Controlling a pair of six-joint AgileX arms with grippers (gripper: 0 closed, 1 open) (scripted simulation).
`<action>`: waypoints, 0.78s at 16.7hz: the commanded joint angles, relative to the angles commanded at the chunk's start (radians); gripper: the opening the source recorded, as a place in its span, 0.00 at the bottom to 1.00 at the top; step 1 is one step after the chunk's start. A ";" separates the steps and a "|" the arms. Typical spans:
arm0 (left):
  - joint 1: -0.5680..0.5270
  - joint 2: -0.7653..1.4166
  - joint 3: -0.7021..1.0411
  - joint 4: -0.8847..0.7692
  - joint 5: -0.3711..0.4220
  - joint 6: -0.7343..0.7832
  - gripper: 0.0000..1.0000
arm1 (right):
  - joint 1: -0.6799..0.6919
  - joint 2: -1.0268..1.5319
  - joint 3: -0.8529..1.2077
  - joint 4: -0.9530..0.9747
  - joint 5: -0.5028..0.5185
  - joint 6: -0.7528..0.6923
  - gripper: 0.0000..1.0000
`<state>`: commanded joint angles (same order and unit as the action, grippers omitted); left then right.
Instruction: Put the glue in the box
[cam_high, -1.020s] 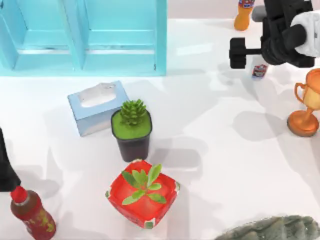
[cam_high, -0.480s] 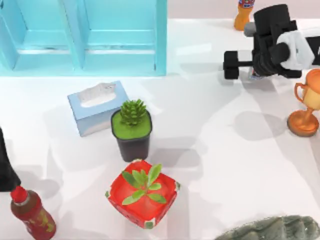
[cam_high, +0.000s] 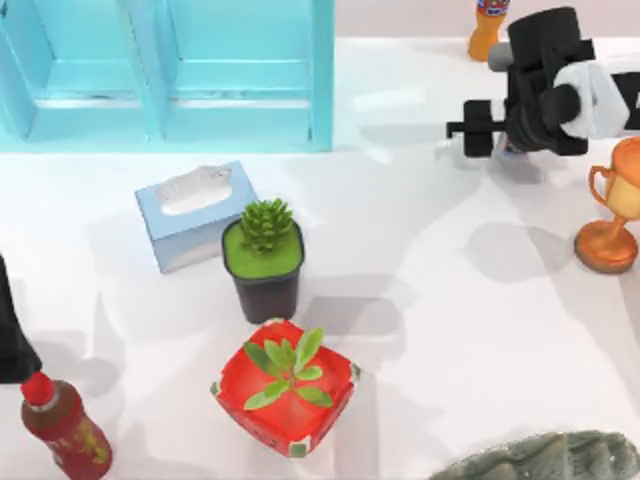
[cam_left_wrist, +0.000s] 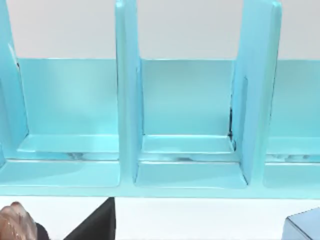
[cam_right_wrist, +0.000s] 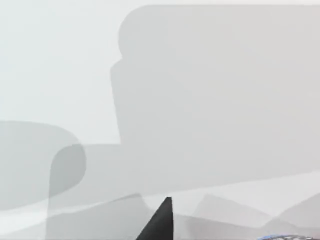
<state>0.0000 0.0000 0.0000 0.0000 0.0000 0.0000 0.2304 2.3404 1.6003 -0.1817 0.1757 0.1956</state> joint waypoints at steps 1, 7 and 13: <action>0.000 0.000 0.000 0.000 0.000 0.000 1.00 | 0.000 0.000 0.000 0.000 0.000 0.000 0.40; 0.000 0.000 0.000 0.000 0.000 0.000 1.00 | 0.000 0.000 0.000 0.000 0.000 0.000 0.00; 0.000 0.000 0.000 0.000 0.000 0.000 1.00 | 0.000 0.000 0.000 0.000 0.000 0.000 0.00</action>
<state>0.0000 0.0000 0.0000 0.0000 0.0000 0.0000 0.2304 2.3404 1.6003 -0.1817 0.1757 0.1956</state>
